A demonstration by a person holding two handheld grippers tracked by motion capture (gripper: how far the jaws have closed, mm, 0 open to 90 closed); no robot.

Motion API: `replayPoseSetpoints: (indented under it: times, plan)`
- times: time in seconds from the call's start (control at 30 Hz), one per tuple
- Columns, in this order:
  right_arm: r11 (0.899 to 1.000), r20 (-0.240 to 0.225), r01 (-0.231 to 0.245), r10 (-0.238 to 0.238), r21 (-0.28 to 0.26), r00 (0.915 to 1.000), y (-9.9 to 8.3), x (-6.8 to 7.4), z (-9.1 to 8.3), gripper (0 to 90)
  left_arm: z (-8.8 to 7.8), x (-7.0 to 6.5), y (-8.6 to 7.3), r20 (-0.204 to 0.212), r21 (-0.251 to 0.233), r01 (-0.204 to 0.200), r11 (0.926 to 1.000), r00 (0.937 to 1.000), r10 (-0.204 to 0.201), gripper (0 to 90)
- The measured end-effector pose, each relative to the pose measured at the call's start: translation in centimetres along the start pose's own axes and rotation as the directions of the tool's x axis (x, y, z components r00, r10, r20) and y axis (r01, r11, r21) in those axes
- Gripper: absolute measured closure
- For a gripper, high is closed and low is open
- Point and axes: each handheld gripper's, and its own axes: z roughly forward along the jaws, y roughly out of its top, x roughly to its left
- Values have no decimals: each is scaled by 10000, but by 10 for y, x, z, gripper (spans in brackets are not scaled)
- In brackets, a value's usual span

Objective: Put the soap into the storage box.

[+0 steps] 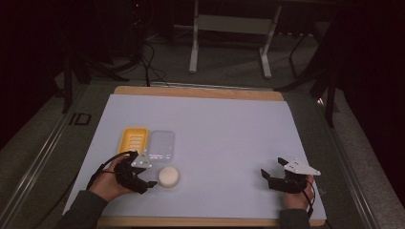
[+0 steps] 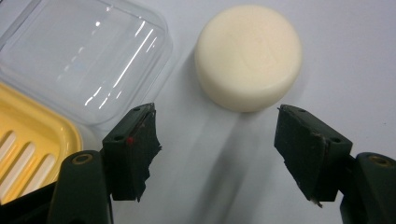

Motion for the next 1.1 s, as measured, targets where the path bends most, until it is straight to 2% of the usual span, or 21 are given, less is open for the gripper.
replayPoseSetpoints:
  times: [0.63,1.1]
  plan:
    - [10000,10,-18,18,-57,10000,0,0,0,153,1,-2,16,464,358,-612,9975,9972,595,280]
    - [10000,5,-19,19,-61,10000,0,0,0,153,8,-1,30,660,784,-1027,9916,9930,976,262]
